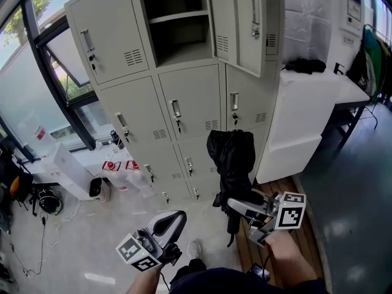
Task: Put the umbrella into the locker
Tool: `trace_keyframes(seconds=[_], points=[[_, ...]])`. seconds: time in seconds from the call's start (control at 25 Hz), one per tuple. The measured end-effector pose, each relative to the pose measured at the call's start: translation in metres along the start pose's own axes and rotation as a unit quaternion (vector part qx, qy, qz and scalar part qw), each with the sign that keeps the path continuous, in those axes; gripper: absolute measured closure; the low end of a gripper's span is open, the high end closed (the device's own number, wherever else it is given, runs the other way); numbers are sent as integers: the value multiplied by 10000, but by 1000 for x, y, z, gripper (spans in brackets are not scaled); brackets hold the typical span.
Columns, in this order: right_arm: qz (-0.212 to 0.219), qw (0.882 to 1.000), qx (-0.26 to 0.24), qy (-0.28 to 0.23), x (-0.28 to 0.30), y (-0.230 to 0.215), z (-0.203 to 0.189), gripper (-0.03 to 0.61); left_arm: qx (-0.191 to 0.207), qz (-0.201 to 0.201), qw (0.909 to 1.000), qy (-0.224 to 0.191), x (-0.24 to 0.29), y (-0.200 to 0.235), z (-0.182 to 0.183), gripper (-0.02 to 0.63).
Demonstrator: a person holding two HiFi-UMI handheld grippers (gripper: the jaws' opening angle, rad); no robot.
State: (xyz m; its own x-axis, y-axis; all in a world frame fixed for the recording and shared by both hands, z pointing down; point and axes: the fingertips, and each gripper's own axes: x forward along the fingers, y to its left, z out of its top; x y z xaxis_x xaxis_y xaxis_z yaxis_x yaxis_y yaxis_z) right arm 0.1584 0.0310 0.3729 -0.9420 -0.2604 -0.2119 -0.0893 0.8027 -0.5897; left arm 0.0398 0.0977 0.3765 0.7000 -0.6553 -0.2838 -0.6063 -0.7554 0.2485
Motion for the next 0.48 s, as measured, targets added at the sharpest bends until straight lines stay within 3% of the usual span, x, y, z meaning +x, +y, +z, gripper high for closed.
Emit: trace_keyframes(seconds=[0.2,0.48], points=[[-325,9982,-499,53,35,-23,29,374,-64,-128,9998,-120,7,43,7,611],[-700,9934,-907,-78,110,-76,73,374,-45,-341,9994,-82,18,136,27,611]])
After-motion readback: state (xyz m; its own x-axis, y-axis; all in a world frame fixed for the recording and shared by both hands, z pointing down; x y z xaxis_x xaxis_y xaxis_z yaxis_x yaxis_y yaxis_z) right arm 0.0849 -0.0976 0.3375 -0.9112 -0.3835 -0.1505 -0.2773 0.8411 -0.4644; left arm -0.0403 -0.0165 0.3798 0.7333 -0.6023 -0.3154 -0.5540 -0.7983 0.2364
